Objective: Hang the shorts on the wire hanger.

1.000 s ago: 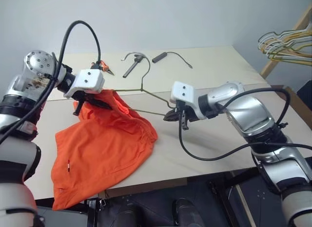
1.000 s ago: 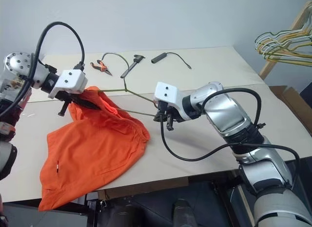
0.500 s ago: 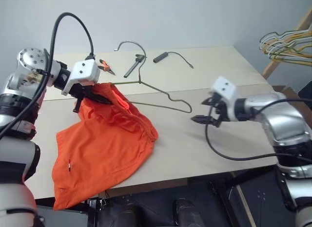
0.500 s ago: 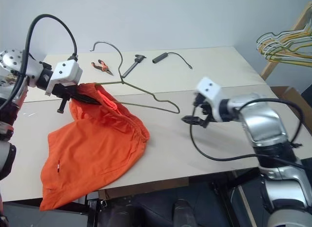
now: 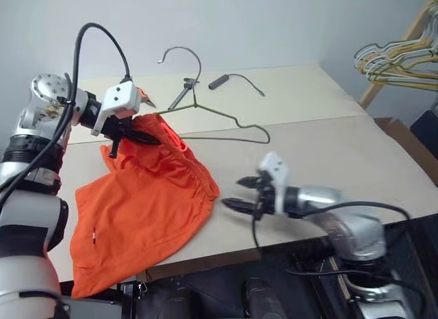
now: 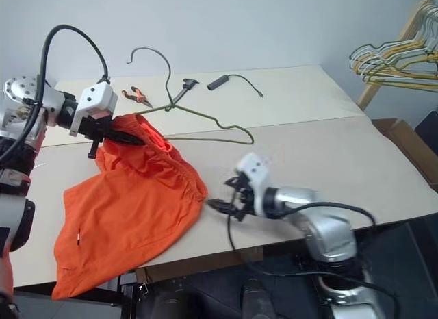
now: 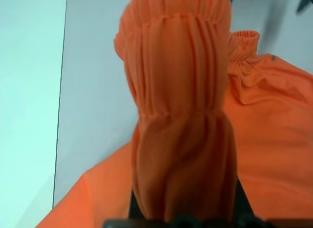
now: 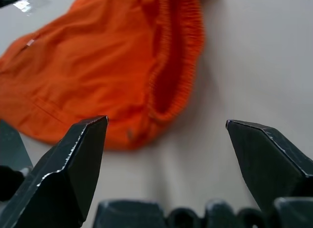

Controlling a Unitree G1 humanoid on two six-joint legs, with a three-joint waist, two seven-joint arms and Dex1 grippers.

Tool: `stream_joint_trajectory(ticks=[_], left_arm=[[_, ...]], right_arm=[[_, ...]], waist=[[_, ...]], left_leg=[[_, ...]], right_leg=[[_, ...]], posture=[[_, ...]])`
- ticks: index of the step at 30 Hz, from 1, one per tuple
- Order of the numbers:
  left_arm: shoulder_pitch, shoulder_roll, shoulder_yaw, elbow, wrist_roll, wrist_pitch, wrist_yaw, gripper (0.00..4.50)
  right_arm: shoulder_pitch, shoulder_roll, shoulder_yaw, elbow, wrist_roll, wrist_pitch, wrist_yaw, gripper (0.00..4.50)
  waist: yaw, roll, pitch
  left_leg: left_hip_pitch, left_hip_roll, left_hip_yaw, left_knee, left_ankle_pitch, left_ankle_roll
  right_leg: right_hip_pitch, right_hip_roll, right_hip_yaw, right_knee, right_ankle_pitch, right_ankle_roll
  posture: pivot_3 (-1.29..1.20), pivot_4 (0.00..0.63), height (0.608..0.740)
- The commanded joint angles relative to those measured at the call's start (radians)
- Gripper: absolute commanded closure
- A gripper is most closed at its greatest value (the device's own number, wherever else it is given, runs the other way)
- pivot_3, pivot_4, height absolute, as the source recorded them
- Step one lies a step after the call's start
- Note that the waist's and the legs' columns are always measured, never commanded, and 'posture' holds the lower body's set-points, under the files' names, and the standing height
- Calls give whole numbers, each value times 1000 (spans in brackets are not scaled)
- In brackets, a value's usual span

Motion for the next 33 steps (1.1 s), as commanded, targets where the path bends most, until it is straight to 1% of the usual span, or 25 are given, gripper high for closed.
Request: stream_joint_trajectory(ticks=[1, 2, 6, 7, 8, 9, 10, 15, 17, 19, 20, 23, 25, 27, 30, 31, 33], left_arm=[[-22, 15, 43, -19, -4, 5, -3, 4500], [-19, 17, 45, -24, -5, 7, -3, 4500], [-8, 22, 56, -37, -4, 10, -3, 4500], [-5, 23, 61, -39, -2, 10, -3, 4500], [-1, 24, 65, -41, -2, 11, -3, 4500], [3, 25, 69, -46, -4, 14, -3, 4500], [8, 27, 73, -50, -5, 16, -3, 4500], [43, 30, 104, -76, -4, 27, -3, 4500], [63, 33, 121, -94, -7, 39, -3, 4500], [82, 37, 136, -112, -9, 48, -3, 4500], [96, 45, 140, -127, -22, 60, -3, 4500], [139, 81, 139, -181, -68, 93, -3, 4500], [184, 127, 124, -228, -119, 77, -3, 4500], [227, 167, 118, -253, -136, 49, -3, 4500], [272, 212, 96, -285, -187, 25, -3, 4500], [282, 219, 93, -290, -190, 26, -3, 4500], [305, 217, 96, -278, -145, -12, -3, 4500]], right_arm=[[-41, 64, 37, 71, -28, -15, -73, 30], [-47, 87, 32, 90, -21, -13, -83, 30], [-56, 103, 19, 116, -5, -2, -94, 784], [-52, 102, 8, 117, 4, -2, -92, 1218], [-49, 98, -4, 115, 14, 1, -88, 1486], [-45, 93, -15, 112, 24, 5, -84, 1933], [-41, 87, -25, 108, 32, 6, -79, 2174], [-25, 57, -65, 83, 74, 8, -64, 3896], [-28, 50, -99, 78, 100, 19, -63, 4454], [-30, 32, -119, 75, 115, 20, -58, 4483], [-30, 3, -126, 77, 111, 14, -47, 4483], [-36, -89, -154, 101, 111, 0, -8, 4483], [-52, -162, -181, 141, 113, -4, 26, 4483], [-76, -250, -212, 185, 116, -14, 80, 4483], [-103, -329, -219, 232, 121, -35, 128, 4483], [-112, -350, -215, 249, 116, -45, 139, 4483], [-133, -393, -208, 278, 106, -68, 168, 4483]], waist=[[4, 0, 0], [6, 0, 0], [11, 0, 0], [12, 0, 0], [13, 0, 0], [15, 0, 0], [16, 0, 0], [16, 0, 0], [16, 0, 0], [16, 0, 0], [16, 0, 0], [17, 0, 0], [17, 0, 0], [17, 0, 0], [18, 0, 0], [18, 0, 0], [19, 0, 0]], left_leg=[[0, 0, 0, 0, 0, 0], [-1, 0, 0, 0, 0, 0], [-2, 0, 0, 0, 0, 1], [-1, 0, 1, 0, 0, 0], [-1, 0, 1, 0, 0, 0], [-1, 0, 1, 0, 0, 0], [-1, 0, 1, 0, 0, 0], [-1, 0, 1, 0, 0, 0], [-1, 0, 1, 0, 0, 0], [-1, 0, 1, 0, 0, 0], [-1, 0, 1, 0, 0, 0], [-1, 0, 1, 0, 0, 1], [-1, 0, 1, 0, 0, 1], [-1, 0, 0, 0, -1, 1], [0, 0, 0, 0, -1, 1], [0, 1, 0, 0, -1, 1], [0, 0, 1, 0, -1, 1]], right_leg=[[0, 0, 0, 0, 0, 0], [0, 0, 0, 0, 0, 0], [0, 0, -1, -1, 0, 0], [0, 0, -1, -1, 0, 0], [0, 0, -1, -1, 0, 0], [0, 0, -1, -1, 0, 0], [0, 0, -1, -1, 0, 0], [0, 0, -1, 0, 0, 0], [0, 0, -1, 0, 0, 0], [0, 0, -1, 0, 0, 0], [0, 0, -1, 0, 0, 0], [0, 0, -1, -1, 0, 1], [0, 0, -1, -1, 0, 1], [0, 0, -1, -1, 0, 0], [0, 0, 0, -1, 0, 0], [0, 0, 0, -1, 0, 0], [0, 0, 0, -1, 0, 0]], posture=[[-81, 91, 740], [-76, 89, 740], [-70, 83, 740], [-70, 81, 740], [-70, 79, 740], [-70, 78, 740], [-70, 76, 740], [-72, 72, 740], [-73, 71, 740], [-74, 71, 740], [-74, 71, 740], [-76, 74, 740], [-78, 74, 740], [-80, 75, 740], [-83, 76, 740], [-82, 76, 740], [-83, 76, 740]])
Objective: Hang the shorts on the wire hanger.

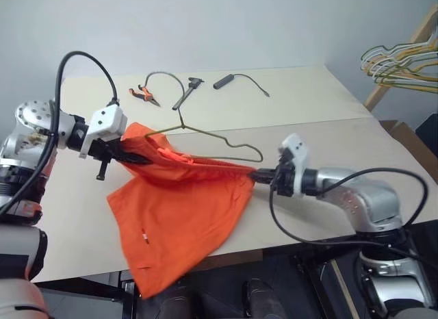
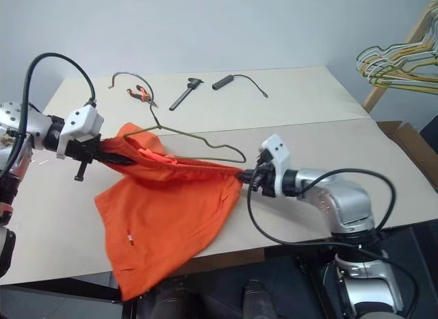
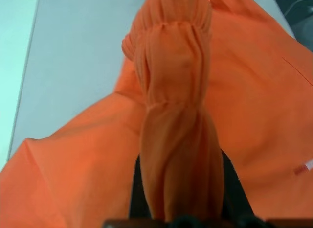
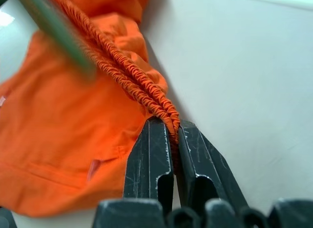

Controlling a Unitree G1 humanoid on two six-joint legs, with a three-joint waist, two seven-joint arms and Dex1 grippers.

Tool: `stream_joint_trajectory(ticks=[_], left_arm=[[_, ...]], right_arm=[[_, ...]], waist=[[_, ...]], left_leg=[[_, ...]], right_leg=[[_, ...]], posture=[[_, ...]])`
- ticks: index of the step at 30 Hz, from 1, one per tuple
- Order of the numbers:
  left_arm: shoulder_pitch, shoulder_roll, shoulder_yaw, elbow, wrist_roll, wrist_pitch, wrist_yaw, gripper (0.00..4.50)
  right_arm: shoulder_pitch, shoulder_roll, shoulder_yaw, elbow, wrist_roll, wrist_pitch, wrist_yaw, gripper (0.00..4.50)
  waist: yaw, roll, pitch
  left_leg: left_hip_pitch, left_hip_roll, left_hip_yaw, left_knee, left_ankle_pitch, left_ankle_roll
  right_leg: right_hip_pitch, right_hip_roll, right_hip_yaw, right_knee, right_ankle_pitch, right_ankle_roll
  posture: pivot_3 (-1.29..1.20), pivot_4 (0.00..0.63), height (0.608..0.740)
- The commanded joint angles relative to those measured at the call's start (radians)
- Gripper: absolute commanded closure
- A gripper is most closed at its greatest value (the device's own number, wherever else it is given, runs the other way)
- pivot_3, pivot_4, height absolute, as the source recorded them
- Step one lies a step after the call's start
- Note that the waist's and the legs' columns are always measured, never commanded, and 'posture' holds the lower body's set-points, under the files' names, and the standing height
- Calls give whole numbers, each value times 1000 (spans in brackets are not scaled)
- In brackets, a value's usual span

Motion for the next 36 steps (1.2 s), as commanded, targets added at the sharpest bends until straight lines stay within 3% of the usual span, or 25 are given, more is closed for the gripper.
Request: stream_joint_trajectory(ticks=[1, 8, 13, 30, 36], left_arm=[[20, 65, 30, 27, 51, -52, -3, 4500], [-4, -28, 92, 102, 151, 29, 158, 4500], [15, -45, 137, 78, 105, 85, 122, 4500], [51, -34, 195, 78, 61, 31, -3, 4500], [59, -23, 175, 88, 112, 11, -2, 4500]], right_arm=[[-27, -106, -42, 76, -45, -37, 33, 4483], [-26, -215, -27, 51, -27, -81, 151, 4483], [-9, -244, -31, 25, -16, -94, 179, 4483], [-17, -291, -28, 84, -8, -112, 200, 4483], [-27, -301, -31, 88, -3, -110, 207, 4483]], waist=[[1, 0, 0], [6, 0, 0], [-4, 0, 0], [0, 0, 0], [0, 0, 0]], left_leg=[[0, 0, 0, 0, 0, 0], [0, -1, 2, 0, 0, 0], [0, -1, 2, 0, 0, 0], [0, -1, 3, 0, 0, 0], [0, -1, 3, 0, 0, 0]], right_leg=[[0, 0, 0, 0, 0, 0], [1, 0, 0, -1, 0, 0], [0, 0, 0, -1, 0, 0], [0, -1, 0, -2, 0, 0], [0, -1, 0, -2, 0, 0]], posture=[[-86, 78, 740], [-98, 83, 740], [-110, 81, 740], [-113, 78, 740], [-117, 78, 740]])
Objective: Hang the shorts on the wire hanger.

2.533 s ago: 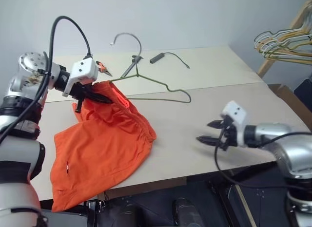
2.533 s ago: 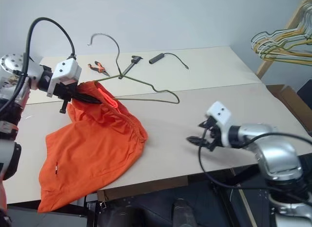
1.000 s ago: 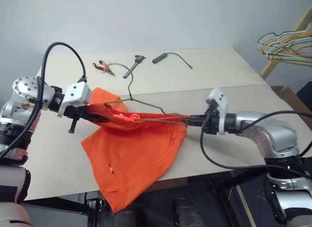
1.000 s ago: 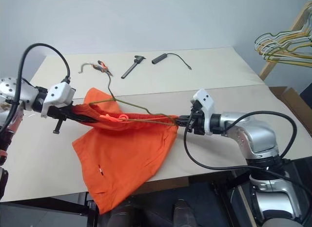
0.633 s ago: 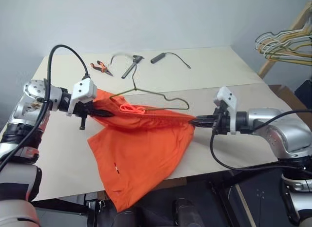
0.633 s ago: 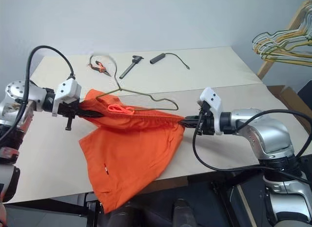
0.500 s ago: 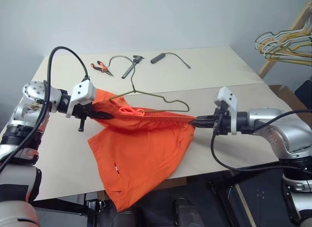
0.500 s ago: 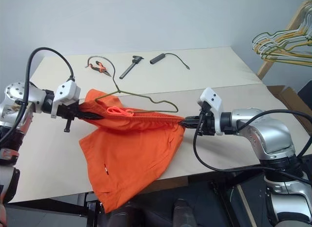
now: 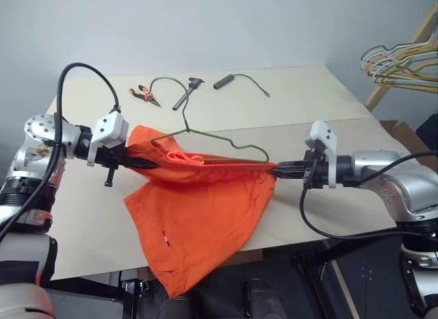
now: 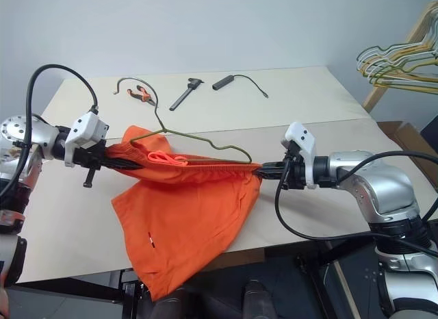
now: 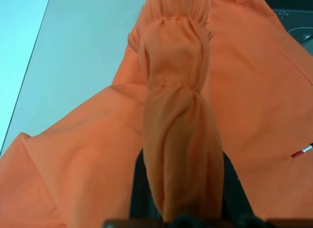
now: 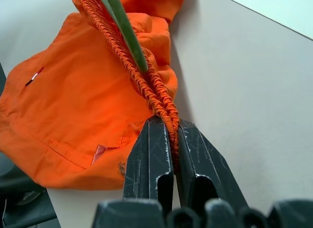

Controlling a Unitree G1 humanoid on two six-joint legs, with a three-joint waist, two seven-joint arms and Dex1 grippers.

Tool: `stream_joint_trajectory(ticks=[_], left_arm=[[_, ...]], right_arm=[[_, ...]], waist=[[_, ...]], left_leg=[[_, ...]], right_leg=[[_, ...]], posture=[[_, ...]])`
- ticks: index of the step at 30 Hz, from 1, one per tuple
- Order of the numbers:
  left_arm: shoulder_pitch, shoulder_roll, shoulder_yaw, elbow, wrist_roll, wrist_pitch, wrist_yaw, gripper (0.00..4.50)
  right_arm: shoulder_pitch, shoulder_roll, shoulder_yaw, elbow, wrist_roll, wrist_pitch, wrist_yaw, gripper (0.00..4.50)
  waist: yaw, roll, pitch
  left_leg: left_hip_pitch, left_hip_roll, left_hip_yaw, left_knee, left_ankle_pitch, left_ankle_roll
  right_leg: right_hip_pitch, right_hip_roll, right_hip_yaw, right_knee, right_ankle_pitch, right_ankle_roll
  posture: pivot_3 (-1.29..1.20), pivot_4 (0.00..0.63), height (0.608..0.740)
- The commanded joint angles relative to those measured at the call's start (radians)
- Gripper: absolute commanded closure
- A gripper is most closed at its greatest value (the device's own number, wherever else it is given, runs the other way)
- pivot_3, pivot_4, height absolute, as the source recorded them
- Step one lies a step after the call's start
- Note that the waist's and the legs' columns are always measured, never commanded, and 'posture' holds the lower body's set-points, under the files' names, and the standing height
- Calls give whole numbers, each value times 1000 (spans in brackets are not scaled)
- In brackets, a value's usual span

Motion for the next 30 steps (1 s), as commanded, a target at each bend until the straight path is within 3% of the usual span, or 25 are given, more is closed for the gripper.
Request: stream_joint_trajectory(ticks=[1, 23, 30], left_arm=[[4, 72, 42, 59, 82, -11, 9, 4500], [-35, 60, -114, 186, 371, -196, 114, 4500], [-125, -61, -99, 240, 355, -153, 166, 4500]], right_arm=[[-5, -79, -66, 66, -40, 14, -11, 4483], [-86, -82, -94, 8, -11, -4, 20, 4483], [-117, -3, 21, -138, -27, 43, -56, 4483]], waist=[[0, 0, 0], [-2, 0, 0], [-9, 0, -3]], left_leg=[[0, 0, 0, 0, 0, 0], [0, 0, 2, 0, 0, 0], [-1, 0, 4, 0, 0, 0]], right_leg=[[0, 0, 0, 0, 0, 0], [0, 0, 0, 0, 0, 0], [0, 0, -1, 1, 0, 0]], posture=[[-117, 78, 740], [-154, 58, 740], [-171, 46, 740]])
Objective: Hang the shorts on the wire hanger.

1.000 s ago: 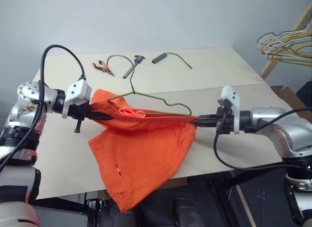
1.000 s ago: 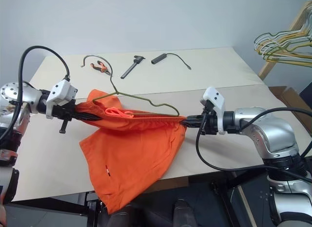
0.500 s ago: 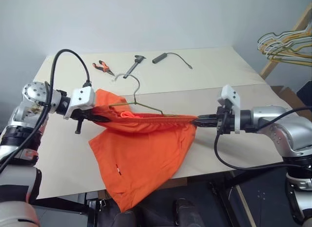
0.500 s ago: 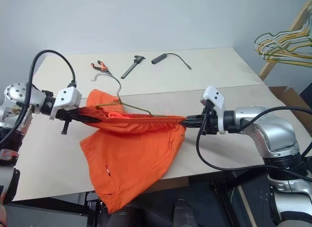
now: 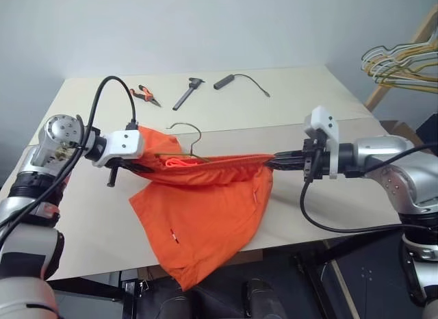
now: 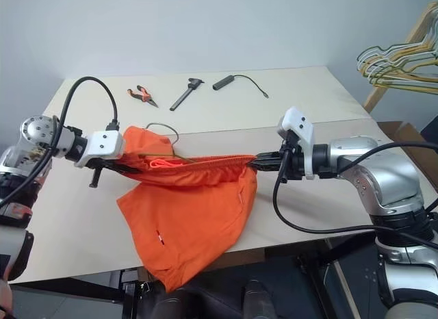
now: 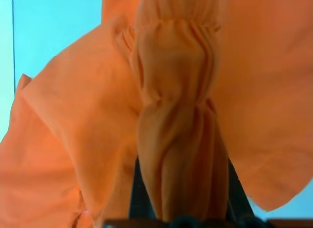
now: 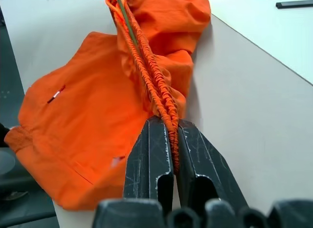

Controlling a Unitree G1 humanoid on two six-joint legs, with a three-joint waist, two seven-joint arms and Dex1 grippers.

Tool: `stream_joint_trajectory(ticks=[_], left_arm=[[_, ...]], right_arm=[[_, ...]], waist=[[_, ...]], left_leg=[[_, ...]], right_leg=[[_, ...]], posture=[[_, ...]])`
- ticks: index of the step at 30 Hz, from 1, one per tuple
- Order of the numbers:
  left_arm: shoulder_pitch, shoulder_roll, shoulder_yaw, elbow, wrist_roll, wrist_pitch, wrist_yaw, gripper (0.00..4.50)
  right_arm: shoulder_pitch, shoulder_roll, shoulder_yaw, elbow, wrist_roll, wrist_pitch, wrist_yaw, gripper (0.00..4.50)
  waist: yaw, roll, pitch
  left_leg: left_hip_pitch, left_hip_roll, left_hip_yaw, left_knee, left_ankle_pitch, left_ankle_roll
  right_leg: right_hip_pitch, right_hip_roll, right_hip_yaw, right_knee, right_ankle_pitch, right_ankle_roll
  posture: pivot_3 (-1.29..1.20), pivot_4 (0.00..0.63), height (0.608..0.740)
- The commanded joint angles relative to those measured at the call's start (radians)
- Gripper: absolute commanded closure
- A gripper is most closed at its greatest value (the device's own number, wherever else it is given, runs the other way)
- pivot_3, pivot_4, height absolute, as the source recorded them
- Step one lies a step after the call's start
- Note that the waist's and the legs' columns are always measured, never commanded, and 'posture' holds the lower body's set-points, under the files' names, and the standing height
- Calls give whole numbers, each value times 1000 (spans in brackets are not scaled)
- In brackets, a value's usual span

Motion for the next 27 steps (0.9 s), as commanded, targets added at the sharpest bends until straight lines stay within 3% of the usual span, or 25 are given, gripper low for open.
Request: stream_joint_trajectory(ticks=[1, 14, 20, 27], left_arm=[[-46, -20, 41, 60, 22, 85, 19, 4500], [-92, -77, 87, 98, 27, 68, -16, 4500], [-107, -84, 92, 115, 32, 59, -38, 4500], [-127, -94, 97, 136, 43, 48, -41, 4500]], right_arm=[[-29, 2, 23, -70, -49, 26, -65, 4483], [-39, -33, -44, -36, -77, 17, -103, 56], [-38, -12, -18, -145, -57, 53, -111, 20], [-38, 54, 236, -329, -322, 62, -333, 20]], waist=[[-7, 0, -2], [-46, -1, -11], [-50, -1, -11], [-52, -1, -14]], left_leg=[[0, 0, 0, 0, 0, 0], [-2, 0, -1, 1, 0, 1], [-1, 0, -4, 1, -1, 1], [-1, 0, -5, 1, -1, 1]], right_leg=[[0, 0, 0, 0, 0, 0], [0, -1, -1, 0, 0, 1], [0, -1, -1, 0, 0, 1], [-1, -1, -1, 2, 0, 1]], posture=[[-171, 46, 740], [-178, 32, 740], [-182, 38, 740], [-164, 38, 740]])
